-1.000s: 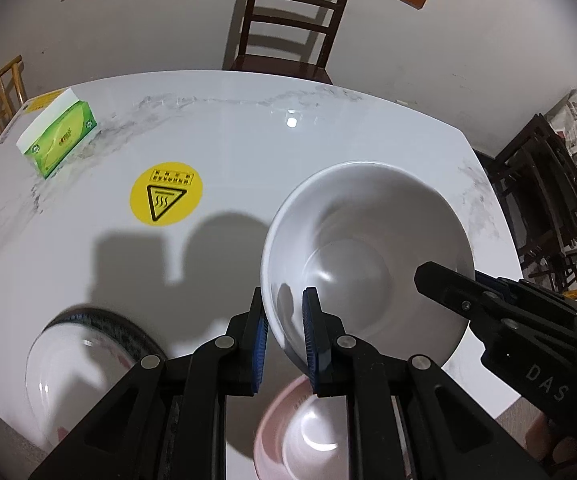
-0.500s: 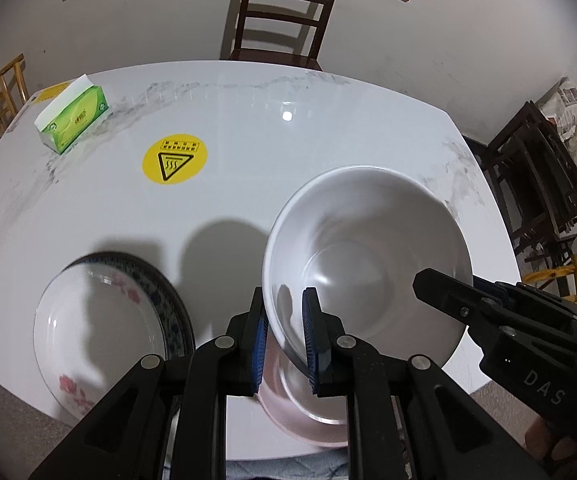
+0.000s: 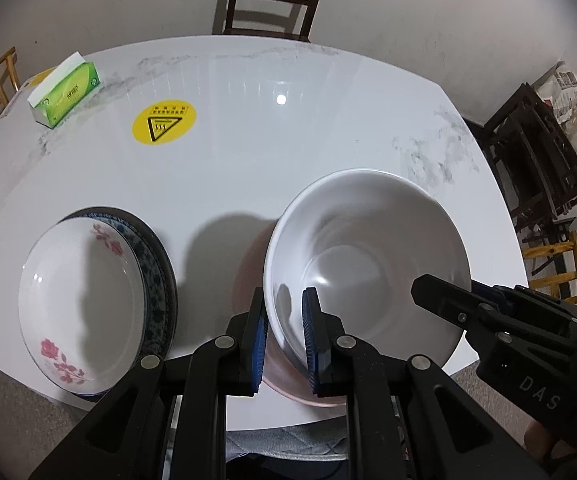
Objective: Organize plates and bowls
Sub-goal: 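Carry the small white bowl over the pink bowl with the left gripper, then lower the small bowl into the 'Rabbit' bowl and open the left gripper, then close the left gripper on the pink bowl rim, then lift and carry the nested pink bowl toward the plate stack with the left gripper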
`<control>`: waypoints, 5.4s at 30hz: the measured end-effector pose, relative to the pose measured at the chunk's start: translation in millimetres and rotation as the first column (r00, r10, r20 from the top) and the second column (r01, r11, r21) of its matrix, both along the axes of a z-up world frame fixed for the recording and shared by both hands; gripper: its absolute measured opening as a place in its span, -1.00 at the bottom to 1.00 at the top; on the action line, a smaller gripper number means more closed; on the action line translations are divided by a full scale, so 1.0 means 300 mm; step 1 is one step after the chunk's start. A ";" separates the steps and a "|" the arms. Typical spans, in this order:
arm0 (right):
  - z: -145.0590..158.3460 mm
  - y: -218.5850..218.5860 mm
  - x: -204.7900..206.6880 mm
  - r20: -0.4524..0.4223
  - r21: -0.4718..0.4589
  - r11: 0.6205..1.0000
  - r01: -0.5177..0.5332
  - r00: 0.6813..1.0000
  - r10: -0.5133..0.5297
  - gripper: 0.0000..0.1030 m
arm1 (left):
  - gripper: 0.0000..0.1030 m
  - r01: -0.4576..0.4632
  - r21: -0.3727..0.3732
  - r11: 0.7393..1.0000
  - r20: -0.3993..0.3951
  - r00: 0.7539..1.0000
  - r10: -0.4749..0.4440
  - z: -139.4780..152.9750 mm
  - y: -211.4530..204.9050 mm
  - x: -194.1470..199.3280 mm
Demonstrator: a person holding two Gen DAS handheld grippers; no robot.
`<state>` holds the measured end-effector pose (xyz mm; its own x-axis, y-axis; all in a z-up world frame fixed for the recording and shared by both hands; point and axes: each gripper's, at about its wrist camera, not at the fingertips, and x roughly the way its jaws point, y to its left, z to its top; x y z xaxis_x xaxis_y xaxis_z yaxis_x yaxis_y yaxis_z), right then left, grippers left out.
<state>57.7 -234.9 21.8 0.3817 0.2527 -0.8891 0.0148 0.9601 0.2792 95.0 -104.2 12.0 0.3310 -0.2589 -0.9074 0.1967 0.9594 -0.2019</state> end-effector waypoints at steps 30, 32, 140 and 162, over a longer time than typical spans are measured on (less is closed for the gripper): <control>-0.116 -0.017 0.014 -0.070 -0.002 1.000 0.014 0.997 -0.014 -0.60 | -0.74 0.017 0.049 0.999 -0.017 1.000 -0.016 -0.092 -0.042 0.002; -0.115 -0.014 0.014 -0.067 -0.004 1.000 0.014 0.998 -0.014 -0.57 | -0.74 0.019 0.055 0.998 -0.010 1.000 -0.018 -0.092 -0.045 0.001; -0.212 -0.093 -0.039 -0.066 -0.037 0.975 0.217 0.973 -0.219 -0.35 | -0.36 -0.223 -0.159 0.962 -0.093 0.973 0.210 -0.228 0.178 -0.003; -0.219 -0.097 -0.042 -0.046 -0.018 0.969 0.245 0.968 -0.245 -0.35 | -0.77 -0.179 -0.185 0.966 -0.061 0.984 0.170 -0.215 0.146 0.006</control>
